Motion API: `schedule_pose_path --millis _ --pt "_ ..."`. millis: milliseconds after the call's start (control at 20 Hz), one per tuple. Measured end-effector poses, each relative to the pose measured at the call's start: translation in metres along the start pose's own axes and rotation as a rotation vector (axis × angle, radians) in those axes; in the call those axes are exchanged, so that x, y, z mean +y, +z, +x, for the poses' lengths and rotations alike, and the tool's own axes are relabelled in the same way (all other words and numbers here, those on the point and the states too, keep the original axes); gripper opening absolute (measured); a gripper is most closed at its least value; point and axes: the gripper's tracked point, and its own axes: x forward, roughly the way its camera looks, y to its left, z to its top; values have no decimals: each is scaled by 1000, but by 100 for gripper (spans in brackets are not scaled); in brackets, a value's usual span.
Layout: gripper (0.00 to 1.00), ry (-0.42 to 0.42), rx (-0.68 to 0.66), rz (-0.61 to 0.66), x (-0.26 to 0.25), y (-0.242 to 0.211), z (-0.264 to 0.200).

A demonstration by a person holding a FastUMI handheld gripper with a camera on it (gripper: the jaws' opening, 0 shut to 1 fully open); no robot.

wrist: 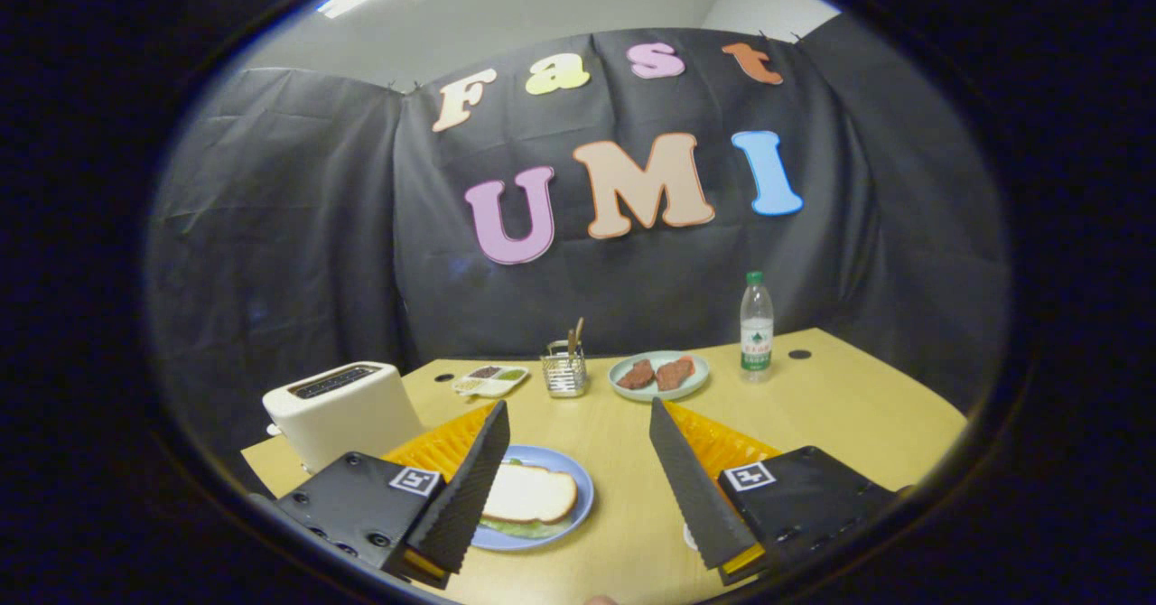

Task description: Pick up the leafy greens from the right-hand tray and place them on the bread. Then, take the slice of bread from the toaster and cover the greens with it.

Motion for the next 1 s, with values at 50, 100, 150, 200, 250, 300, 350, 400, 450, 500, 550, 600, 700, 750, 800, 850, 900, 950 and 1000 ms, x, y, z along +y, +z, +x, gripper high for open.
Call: schedule_pose_path --millis 50,100,150,200,250,300,350,400,450,500,550,600,700,750,800,850,900,950,1000 --pt "98 10 -26 -7 2 14 -7" --pt "98 17 -53 -13 0 27 -14" --pt "98 21 -74 -19 -2 37 -21" --pt "98 24 -94 -30 -4 46 -27" --pt "98 20 -108 -44 -7 53 -32" --pt "98 14 -116 -58 -12 58 -38" --pt "98 16 -125 -69 -13 63 -44" --pt "98 20 -129 -77 -14 68 -51" --pt "98 21 -133 -83 -15 71 -56" --pt "98 16 -139 -87 -18 72 -61" --pt "98 3 -144 -86 -24 75 -64" --pt "98 -14 -152 -83 -30 78 -70" --pt "98 -54 -152 -88 -44 78 -80" --pt "98 -80 -148 -91 -53 76 -85" --pt "98 -103 -141 -102 -61 73 -90" --pt "98 -119 -133 -114 -68 69 -95" --pt "98 -135 -128 -125 -75 67 -102" --pt "98 -153 -123 -129 -84 63 -105" --pt "98 -170 -120 -121 -92 60 -109"
